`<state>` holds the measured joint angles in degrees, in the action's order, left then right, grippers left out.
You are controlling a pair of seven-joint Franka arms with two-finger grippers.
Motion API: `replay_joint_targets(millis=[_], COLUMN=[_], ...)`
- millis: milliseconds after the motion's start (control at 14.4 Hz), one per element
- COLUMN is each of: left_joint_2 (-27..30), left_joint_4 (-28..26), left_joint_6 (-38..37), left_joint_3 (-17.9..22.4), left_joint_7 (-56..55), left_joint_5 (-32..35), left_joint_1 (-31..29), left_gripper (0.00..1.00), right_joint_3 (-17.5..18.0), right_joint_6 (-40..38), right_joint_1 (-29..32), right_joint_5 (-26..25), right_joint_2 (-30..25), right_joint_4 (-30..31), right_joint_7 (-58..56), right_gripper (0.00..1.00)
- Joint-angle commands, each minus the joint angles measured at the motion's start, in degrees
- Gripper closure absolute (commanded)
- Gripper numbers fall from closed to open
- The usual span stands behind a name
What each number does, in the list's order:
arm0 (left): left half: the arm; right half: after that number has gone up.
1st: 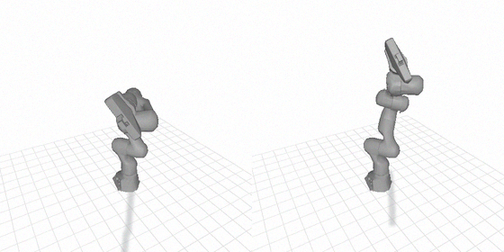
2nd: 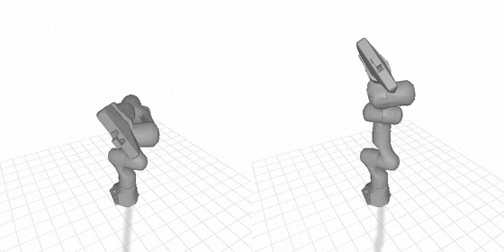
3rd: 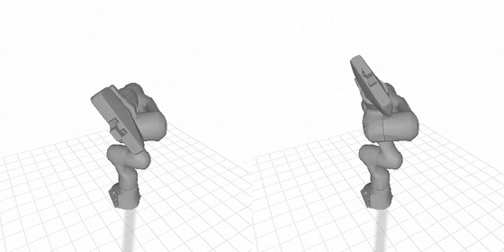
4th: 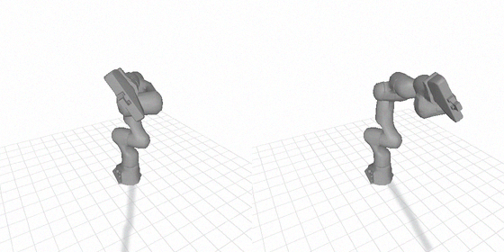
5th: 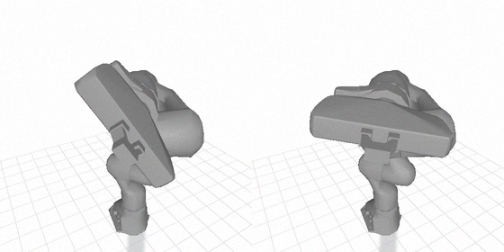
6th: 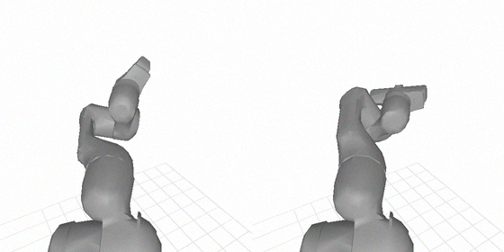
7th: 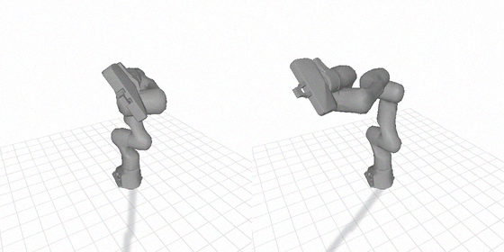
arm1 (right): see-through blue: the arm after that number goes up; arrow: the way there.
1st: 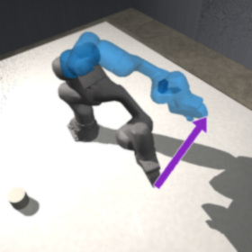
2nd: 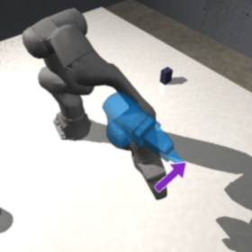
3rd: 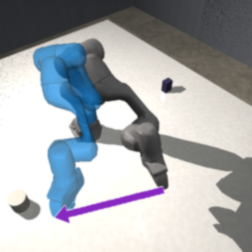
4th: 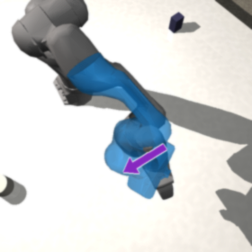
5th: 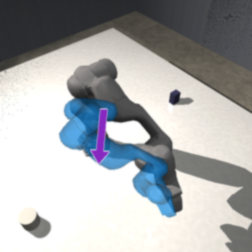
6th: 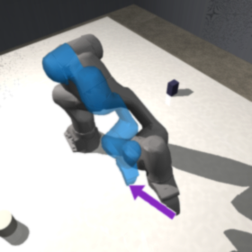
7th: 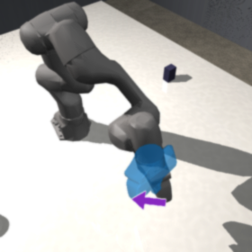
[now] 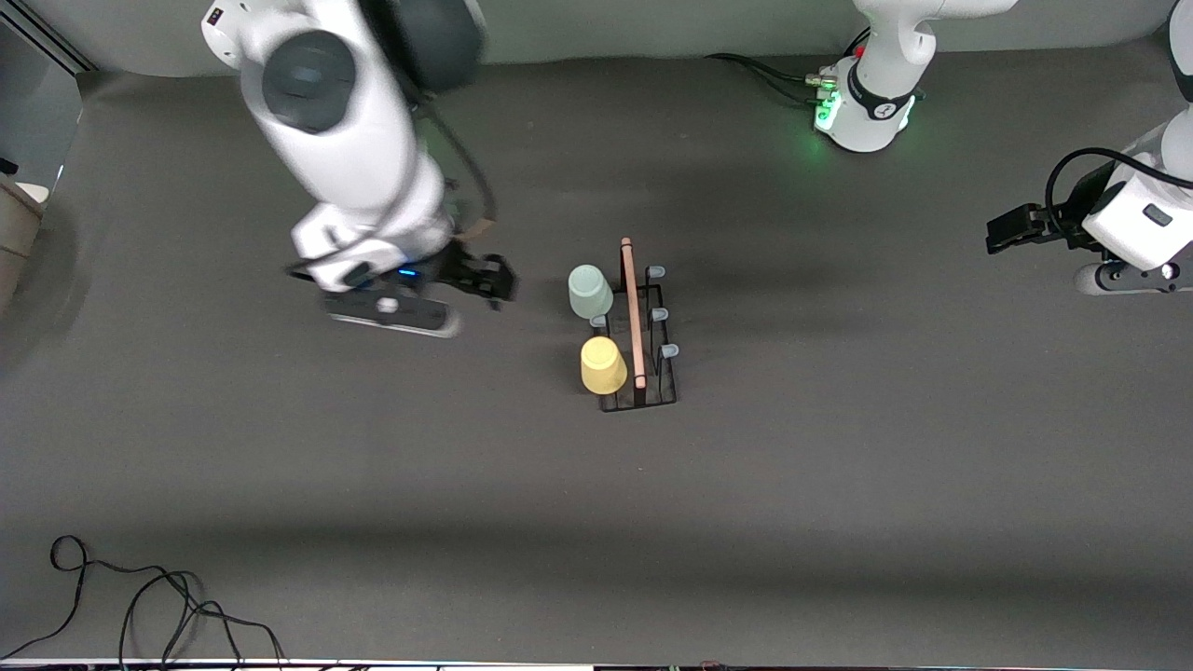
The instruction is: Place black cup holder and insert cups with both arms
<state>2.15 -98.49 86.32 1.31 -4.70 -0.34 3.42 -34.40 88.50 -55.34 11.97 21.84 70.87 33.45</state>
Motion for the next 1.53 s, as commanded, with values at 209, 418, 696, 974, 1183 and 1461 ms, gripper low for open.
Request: replay_joint_targets(millis=[209, 418, 696, 974, 1183, 1461], left_joint_2=[0.5, 0.5, 0.5, 0.5, 0.5, 0.5], left_joint_4=[-0.3, -0.3, -0.3, -0.3, -0.3, -0.3], left_joint_6=[0.3, 0.3, 0.3, 0.3, 0.3, 0.3], left_joint_3=[0.2, 0.3, 0.2, 0.2, 0.3, 0.2], left_joint_7=[0.8, 0.8, 0.8, 0.8, 0.8, 0.8], left_joint_5=[-0.2, -0.2, -0.2, -0.2, -0.2, -0.2], left_joint_1=[0.1, 0.1, 0.1, 0.1, 0.1, 0.1], left_gripper=[0.0, 0.0, 0.0, 0.0, 0.0, 0.0], right_joint_3=[-0.5, 6.0, 17.2, 23.6, 30.5, 30.3], right_joint_6=[0.7, -0.7, -1.0, -0.9, -0.3, -0.2], right_joint_1=[5.6, 18.3, 34.3, 46.7, 54.8, 54.8], right_joint_5=[-8.9, -11.2, -14.3, -14.2, -13.6, -13.5], right_joint_2=[-16.4, -18.3, -19.7, -20.3, -22.0, -21.9], right_joint_4=[15.4, 15.9, 16.1, 16.3, 18.8, 19.0], right_joint_7=[-14.6, -25.1, -31.4, -36.2, -36.4, -36.5], right_gripper=[0.0, 0.0, 0.0, 0.0, 0.0, 0.0])
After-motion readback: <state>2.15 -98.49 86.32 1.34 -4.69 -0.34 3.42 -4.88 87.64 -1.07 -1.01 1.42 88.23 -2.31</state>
